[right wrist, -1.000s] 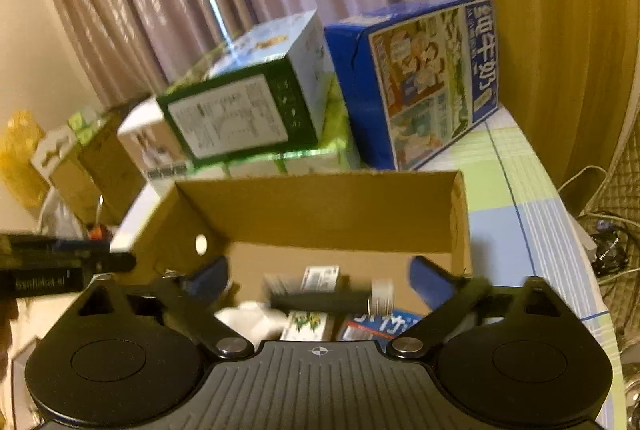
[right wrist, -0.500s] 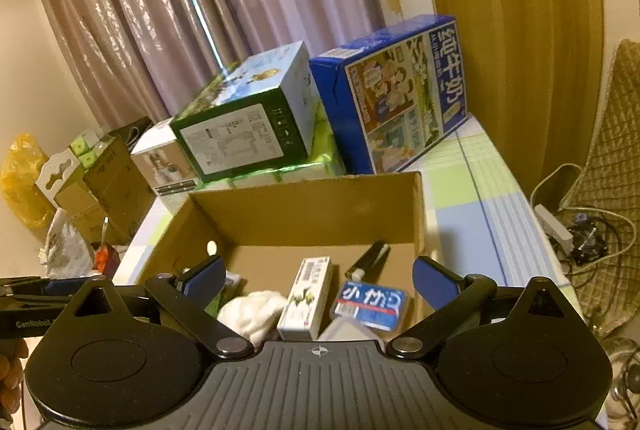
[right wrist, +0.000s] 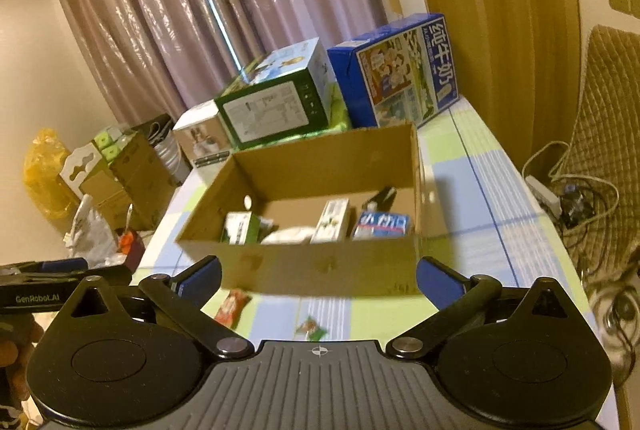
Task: Organize objects
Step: 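Withdraw both open tools from the box toward the candy packets on the table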
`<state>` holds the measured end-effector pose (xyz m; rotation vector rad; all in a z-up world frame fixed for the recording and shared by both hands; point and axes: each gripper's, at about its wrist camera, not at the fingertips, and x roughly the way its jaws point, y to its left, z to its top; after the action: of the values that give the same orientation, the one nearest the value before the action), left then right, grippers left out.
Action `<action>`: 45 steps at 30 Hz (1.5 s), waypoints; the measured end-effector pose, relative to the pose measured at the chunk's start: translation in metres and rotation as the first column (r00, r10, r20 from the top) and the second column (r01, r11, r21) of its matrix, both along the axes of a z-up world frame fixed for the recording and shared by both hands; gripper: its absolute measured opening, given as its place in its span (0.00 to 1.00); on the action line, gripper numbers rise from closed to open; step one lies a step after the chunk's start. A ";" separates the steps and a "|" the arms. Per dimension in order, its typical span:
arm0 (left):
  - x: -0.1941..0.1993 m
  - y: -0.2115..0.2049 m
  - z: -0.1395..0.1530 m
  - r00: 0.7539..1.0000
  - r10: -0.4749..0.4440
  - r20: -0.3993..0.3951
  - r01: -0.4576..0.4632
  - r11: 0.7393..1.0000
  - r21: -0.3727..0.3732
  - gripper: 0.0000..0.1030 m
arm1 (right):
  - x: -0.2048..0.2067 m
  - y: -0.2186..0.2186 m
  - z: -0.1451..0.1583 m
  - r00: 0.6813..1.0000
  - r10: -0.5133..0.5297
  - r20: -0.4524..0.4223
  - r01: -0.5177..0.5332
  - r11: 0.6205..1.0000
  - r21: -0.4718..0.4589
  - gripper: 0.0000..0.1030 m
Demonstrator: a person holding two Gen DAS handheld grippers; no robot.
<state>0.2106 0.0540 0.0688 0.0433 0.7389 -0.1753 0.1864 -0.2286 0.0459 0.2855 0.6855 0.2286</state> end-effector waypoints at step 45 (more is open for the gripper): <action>-0.074 0.023 -0.058 0.995 0.055 -0.081 -0.054 0.999 0.007 0.99 | -0.078 0.033 -0.056 0.995 0.074 -0.059 -0.081 0.990 -0.113 0.98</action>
<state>0.1364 0.0769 0.0108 0.0206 0.8210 -0.1239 0.1079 -0.1953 -0.0106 0.1549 0.7617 0.2551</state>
